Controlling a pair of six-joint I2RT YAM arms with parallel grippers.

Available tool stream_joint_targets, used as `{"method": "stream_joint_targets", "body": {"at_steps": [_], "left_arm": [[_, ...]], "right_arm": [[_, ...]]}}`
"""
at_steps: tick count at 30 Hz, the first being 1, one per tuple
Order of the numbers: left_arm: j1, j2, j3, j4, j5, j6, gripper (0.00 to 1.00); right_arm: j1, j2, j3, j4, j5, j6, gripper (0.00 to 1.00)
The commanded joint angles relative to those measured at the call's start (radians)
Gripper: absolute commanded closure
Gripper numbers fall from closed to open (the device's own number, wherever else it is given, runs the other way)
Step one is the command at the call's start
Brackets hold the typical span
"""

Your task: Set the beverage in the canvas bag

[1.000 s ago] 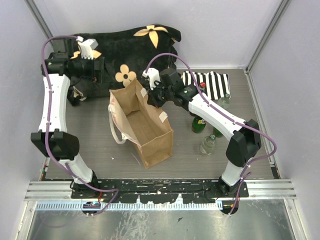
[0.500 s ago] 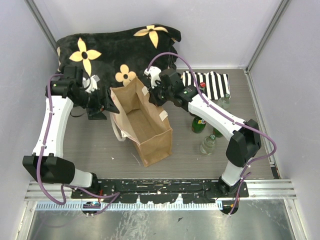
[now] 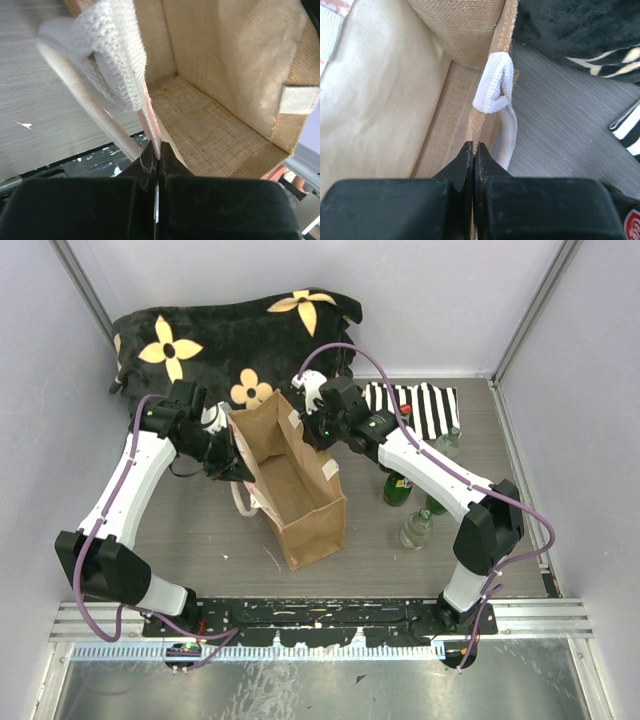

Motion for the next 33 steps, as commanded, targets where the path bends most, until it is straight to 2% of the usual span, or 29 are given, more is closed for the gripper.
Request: {"method": "stream_joint_targets", "body": {"at_steps": [1, 7, 16, 23, 33], "left_arm": [[0.005, 0.055, 0.12, -0.066, -0.084, 0.082, 1.0], [0.034, 0.114, 0.255, -0.118, -0.136, 0.166, 1.0], [0.085, 0.175, 0.347, -0.204, -0.148, 0.311, 1.0], [0.068, 0.166, 0.286, -0.166, -0.093, 0.281, 1.0], [-0.029, 0.083, 0.132, -0.037, -0.049, 0.19, 1.0]], "right_arm": [[0.005, -0.063, 0.148, -0.071, 0.071, -0.001, 0.99], [0.006, -0.069, 0.214, -0.235, 0.138, -0.005, 0.99], [0.004, -0.085, 0.121, -0.335, 0.225, -0.025, 0.99], [-0.02, -0.128, 0.054, -0.343, 0.255, 0.007, 0.99], [-0.078, -0.175, 0.009, -0.346, 0.26, 0.0, 0.99]]}}
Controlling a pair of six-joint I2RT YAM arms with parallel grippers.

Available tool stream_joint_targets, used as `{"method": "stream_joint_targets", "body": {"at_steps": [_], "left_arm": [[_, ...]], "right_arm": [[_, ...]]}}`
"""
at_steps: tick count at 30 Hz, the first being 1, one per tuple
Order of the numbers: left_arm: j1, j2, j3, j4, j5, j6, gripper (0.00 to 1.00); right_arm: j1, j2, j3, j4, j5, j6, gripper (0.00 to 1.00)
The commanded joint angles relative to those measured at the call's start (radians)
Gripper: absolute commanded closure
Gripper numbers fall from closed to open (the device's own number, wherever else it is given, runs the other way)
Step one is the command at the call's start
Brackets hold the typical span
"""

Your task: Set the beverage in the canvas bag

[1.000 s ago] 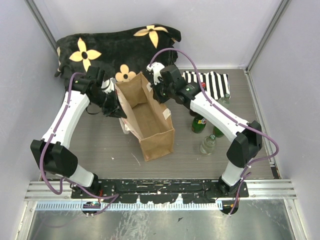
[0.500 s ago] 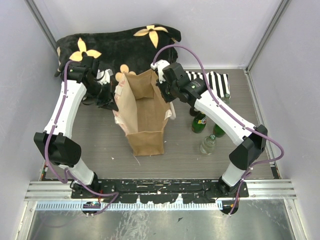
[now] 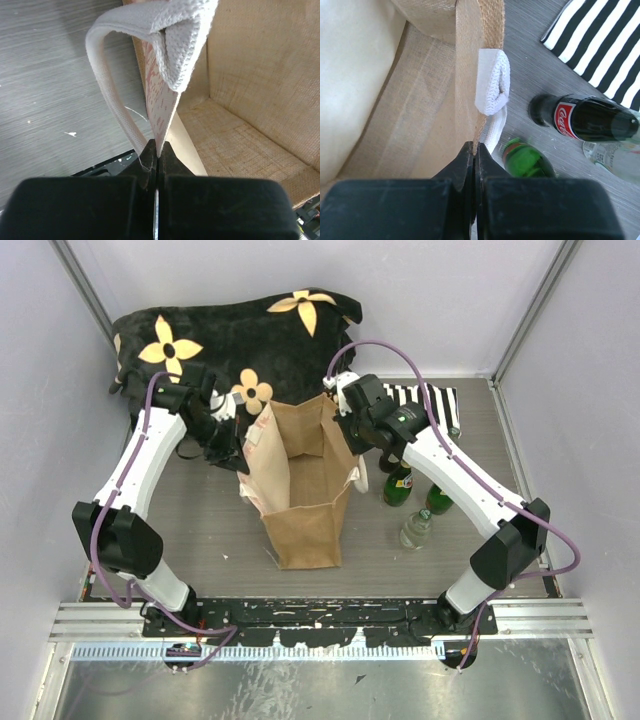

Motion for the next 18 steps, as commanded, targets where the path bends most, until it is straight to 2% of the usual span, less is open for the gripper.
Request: {"method": "stream_joint_targets", "body": {"at_steps": [1, 7, 18], "left_arm": [[-0.039, -0.075, -0.061, 0.08, 0.046, -0.06, 1.0], [-0.076, -0.117, -0.143, 0.148, 0.037, -0.095, 1.0], [-0.077, -0.103, -0.125, 0.192, -0.003, -0.086, 1.0]], "right_arm": [[-0.022, -0.058, -0.009, 0.004, 0.026, -0.002, 0.99], [-0.024, -0.059, -0.01, -0.003, 0.001, 0.009, 0.99], [-0.024, -0.107, -0.074, -0.024, -0.035, 0.044, 0.99]]}}
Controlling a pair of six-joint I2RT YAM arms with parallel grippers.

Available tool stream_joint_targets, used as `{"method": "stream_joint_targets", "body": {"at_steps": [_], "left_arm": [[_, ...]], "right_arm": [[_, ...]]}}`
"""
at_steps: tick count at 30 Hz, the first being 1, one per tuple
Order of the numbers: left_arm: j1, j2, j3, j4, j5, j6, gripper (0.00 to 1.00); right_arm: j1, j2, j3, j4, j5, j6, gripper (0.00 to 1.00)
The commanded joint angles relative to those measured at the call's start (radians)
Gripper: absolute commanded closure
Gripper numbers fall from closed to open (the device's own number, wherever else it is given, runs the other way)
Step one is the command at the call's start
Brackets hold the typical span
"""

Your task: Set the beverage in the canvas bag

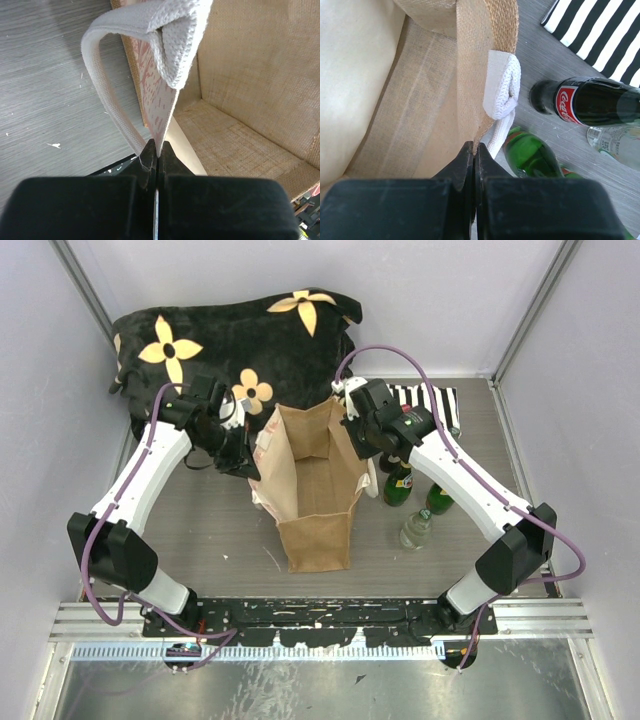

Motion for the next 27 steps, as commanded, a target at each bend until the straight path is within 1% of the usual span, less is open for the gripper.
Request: {"method": "stream_joint_targets", "body": {"at_steps": [1, 11, 12, 13, 14, 15, 18, 20, 22, 25, 27], "left_arm": [[0.0, -0.014, 0.016, 0.048, -0.014, -0.001, 1.0], [-0.017, -0.034, -0.023, 0.068, 0.0, -0.009, 1.0], [-0.019, -0.032, -0.024, 0.073, 0.003, -0.012, 0.98], [-0.02, -0.029, -0.023, 0.077, 0.006, -0.015, 0.91], [-0.021, -0.025, -0.021, 0.085, 0.012, -0.017, 0.77], [-0.021, -0.017, -0.016, 0.088, 0.02, -0.018, 0.67], [-0.022, 0.008, 0.02, 0.073, 0.038, -0.012, 0.43], [-0.022, 0.022, 0.047, 0.063, 0.046, -0.003, 0.36], [-0.023, 0.026, 0.068, 0.066, 0.052, 0.009, 0.3], [-0.021, 0.01, 0.083, 0.115, 0.045, 0.032, 0.24], [-0.021, -0.003, 0.091, 0.155, 0.027, 0.051, 0.17]], "right_arm": [[-0.004, -0.065, -0.015, -0.016, -0.026, 0.033, 0.99], [-0.004, -0.112, -0.082, -0.005, -0.017, 0.06, 0.99], [-0.005, -0.112, -0.084, 0.004, -0.015, 0.063, 0.99], [-0.004, -0.112, -0.084, 0.011, -0.014, 0.067, 0.98], [-0.004, -0.112, -0.083, 0.021, -0.013, 0.07, 0.93], [-0.004, -0.115, -0.083, 0.034, -0.012, 0.077, 0.86], [-0.004, -0.128, -0.08, 0.077, -0.009, 0.084, 0.62], [-0.005, -0.143, -0.078, 0.108, -0.007, 0.085, 0.46], [-0.004, -0.165, -0.078, 0.149, 0.002, 0.083, 0.33], [-0.005, -0.197, -0.081, 0.199, 0.039, 0.074, 0.21], [-0.008, -0.217, -0.083, 0.231, 0.059, 0.063, 0.1]]}}
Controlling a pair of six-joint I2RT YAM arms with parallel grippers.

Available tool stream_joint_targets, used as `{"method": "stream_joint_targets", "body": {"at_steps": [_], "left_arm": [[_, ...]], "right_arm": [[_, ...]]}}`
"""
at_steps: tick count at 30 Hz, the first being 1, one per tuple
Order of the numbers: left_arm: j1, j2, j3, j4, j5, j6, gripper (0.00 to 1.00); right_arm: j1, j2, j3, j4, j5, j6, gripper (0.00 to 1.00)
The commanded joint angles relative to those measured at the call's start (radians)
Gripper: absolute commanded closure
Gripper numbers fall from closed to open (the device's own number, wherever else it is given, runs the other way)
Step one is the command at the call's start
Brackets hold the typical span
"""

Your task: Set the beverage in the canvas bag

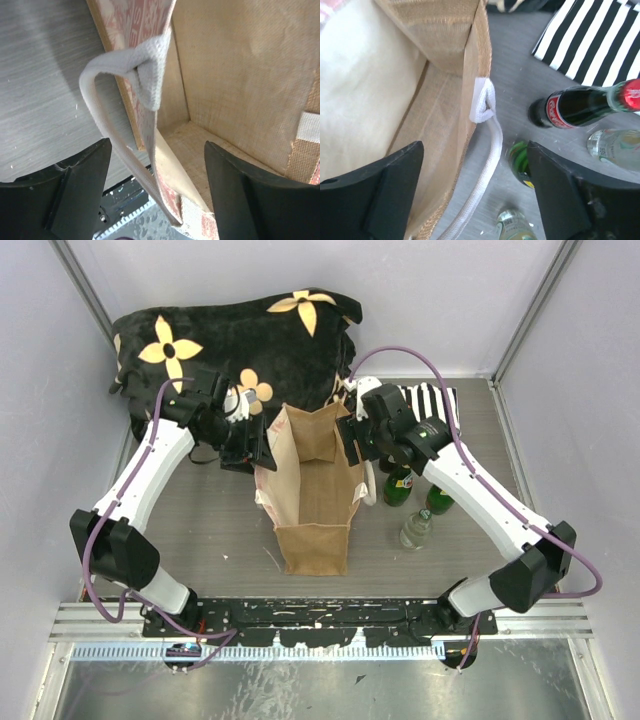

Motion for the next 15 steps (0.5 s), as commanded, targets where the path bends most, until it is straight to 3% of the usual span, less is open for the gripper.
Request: {"method": "stream_joint_targets", "body": {"at_steps": [1, 4, 8, 15], "left_arm": [[-0.001, -0.027, 0.053, 0.093, -0.008, 0.05, 0.15], [0.016, -0.015, 0.074, 0.106, -0.024, 0.076, 0.08], [0.107, 0.009, 0.075, 0.176, 0.033, 0.042, 0.01], [0.172, 0.048, 0.116, 0.282, 0.01, 0.018, 0.02]], "right_arm": [[-0.01, -0.088, 0.003, 0.144, 0.071, -0.007, 0.04], [-0.047, -0.087, 0.016, 0.164, 0.103, 0.007, 0.0], [-0.196, -0.034, 0.076, 0.129, 0.099, 0.076, 0.0], [-0.349, 0.065, 0.098, 0.131, 0.072, 0.063, 0.0]]}}
